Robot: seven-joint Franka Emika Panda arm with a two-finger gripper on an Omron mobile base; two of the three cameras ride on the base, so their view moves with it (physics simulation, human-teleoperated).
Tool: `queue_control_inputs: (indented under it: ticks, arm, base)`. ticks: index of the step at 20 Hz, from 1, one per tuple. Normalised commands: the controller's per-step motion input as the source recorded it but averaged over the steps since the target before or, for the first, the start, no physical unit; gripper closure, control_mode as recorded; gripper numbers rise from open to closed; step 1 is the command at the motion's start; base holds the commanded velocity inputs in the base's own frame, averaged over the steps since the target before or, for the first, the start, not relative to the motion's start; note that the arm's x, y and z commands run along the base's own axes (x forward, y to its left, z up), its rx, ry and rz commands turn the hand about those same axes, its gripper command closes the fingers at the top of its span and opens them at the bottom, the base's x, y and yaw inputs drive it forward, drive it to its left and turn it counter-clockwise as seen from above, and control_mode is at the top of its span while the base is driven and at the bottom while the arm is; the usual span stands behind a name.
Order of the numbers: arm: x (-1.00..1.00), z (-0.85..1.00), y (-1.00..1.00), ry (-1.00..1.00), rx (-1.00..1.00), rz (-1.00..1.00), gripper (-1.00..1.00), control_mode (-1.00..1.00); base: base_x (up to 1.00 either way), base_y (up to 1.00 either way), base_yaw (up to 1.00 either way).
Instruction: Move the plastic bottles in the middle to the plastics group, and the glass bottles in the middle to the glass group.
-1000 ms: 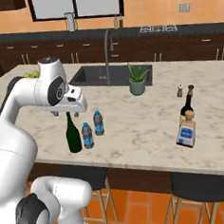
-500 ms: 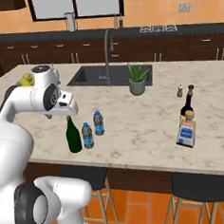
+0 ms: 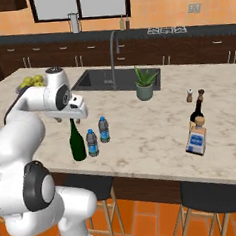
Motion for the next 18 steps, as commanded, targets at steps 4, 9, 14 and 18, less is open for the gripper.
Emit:
queue_control_inputs:
  ticks: [4, 9, 14, 18]
  arm:
    - [0.27, -0.17, 0.00, 0.00, 0.00, 0.00, -1.00, -1.00]
    - [0.30, -0.28, 0.00, 0.00, -0.04, 0.00, -1.00, -1.00]
    - [0.08, -0.21, 0.00, 0.00, -0.01, 0.00, -1.00, -1.00]
    - [-0.07, -0.14, 0.00, 0.00, 0.00, 0.00, -1.00, -1.00]
  base:
    - [0.00, 0.00, 0.00]
    - [0.00, 0.00, 0.00]
    - [0.00, 0.00, 0.00]
    - [0.00, 0.00, 0.00]
